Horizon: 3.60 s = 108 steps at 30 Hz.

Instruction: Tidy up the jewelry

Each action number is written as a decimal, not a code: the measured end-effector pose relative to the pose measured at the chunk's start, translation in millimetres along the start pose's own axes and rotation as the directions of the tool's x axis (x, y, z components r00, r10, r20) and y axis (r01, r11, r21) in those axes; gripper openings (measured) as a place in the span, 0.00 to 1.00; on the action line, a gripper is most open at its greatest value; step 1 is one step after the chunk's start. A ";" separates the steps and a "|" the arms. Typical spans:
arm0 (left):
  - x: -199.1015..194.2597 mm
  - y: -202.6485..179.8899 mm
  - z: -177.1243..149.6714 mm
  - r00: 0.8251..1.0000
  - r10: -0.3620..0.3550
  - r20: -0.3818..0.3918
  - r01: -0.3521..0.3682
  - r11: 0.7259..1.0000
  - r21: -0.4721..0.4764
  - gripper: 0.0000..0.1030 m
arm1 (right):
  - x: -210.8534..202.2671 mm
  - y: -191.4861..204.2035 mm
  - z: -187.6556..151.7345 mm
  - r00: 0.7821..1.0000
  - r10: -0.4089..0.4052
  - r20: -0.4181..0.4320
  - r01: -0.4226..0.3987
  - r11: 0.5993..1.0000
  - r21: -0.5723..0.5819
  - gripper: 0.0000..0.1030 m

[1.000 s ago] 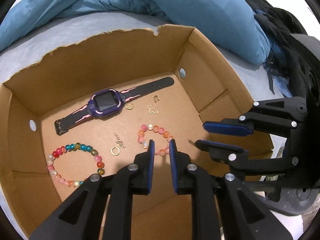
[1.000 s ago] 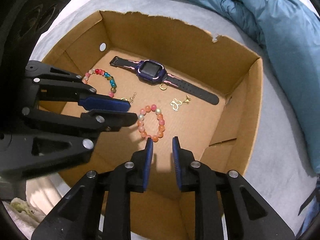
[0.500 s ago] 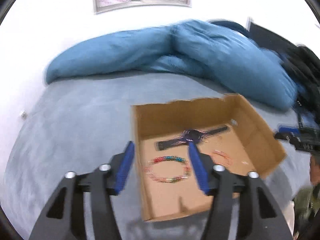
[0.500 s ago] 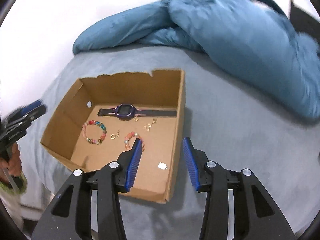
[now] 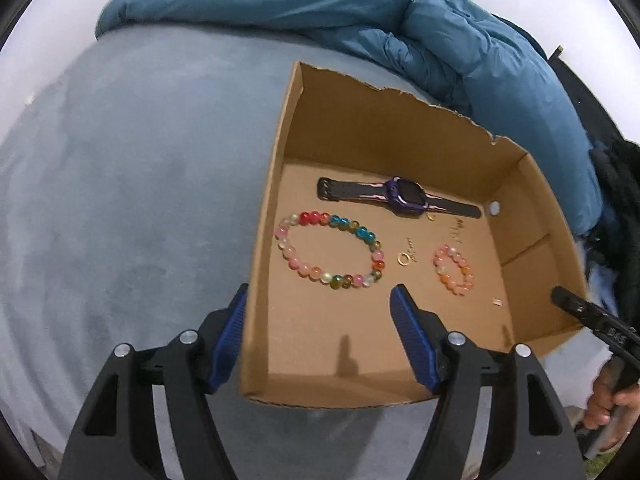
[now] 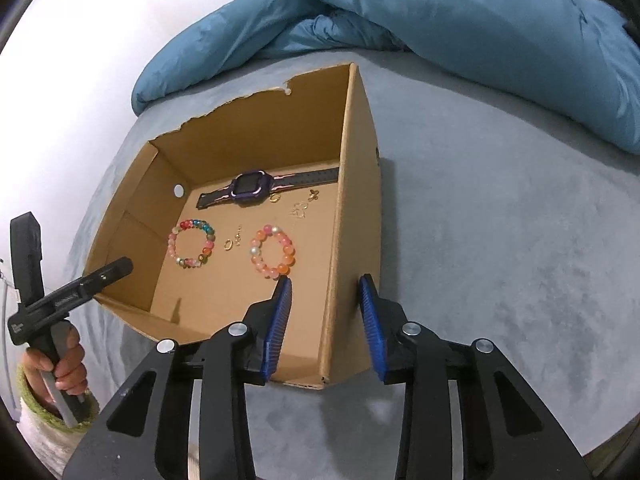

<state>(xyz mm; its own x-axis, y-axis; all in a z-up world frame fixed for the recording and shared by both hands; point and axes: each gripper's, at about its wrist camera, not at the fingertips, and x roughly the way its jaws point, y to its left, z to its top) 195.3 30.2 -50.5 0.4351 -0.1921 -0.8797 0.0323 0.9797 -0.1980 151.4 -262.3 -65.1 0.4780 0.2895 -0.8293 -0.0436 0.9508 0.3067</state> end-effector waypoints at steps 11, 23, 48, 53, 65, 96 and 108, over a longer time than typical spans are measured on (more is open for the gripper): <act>-30.1 -6.0 -41.6 1.000 -0.004 -0.003 0.004 1.000 0.028 0.65 | -36.1 0.4 -53.2 0.999 -0.008 0.044 0.004 0.997 0.076 0.32; -42.8 -7.1 -75.6 0.999 0.003 0.037 -0.006 0.997 0.075 0.65 | -35.5 4.8 -88.7 0.995 -0.033 0.090 0.023 0.994 0.110 0.34; -152.4 -7.7 -147.1 0.917 0.002 0.399 -0.055 0.991 0.121 0.95 | -141.8 60.2 -164.2 0.831 -0.216 0.513 0.223 0.974 0.049 0.92; -152.8 -6.1 -148.9 0.919 0.037 0.393 -0.083 0.991 0.101 0.95 | -143.3 65.0 -163.2 0.818 -0.256 0.515 0.264 0.963 0.059 0.92; -152.0 -15.6 -155.5 0.902 0.147 0.405 -0.214 0.969 0.125 0.95 | -139.0 78.8 -165.2 0.790 -0.340 0.510 0.376 0.926 0.034 0.92; -107.3 -31.4 -145.1 0.965 0.233 0.124 -0.250 0.956 0.151 0.95 | -88.7 68.3 -157.7 0.905 -0.368 0.213 0.366 0.929 0.047 0.92; -98.5 -33.1 -141.0 0.964 0.248 0.091 -0.259 0.954 0.148 0.95 | -82.8 59.7 -155.7 0.908 -0.384 0.171 0.382 0.923 0.045 0.92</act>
<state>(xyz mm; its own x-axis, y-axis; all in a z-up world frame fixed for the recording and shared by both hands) 24.5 8.6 -18.3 0.5092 0.0631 -0.8584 0.0511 0.9933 0.1033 -27.4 -212.3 -50.9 0.6004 -0.1209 -0.7905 0.1815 0.9833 -0.0125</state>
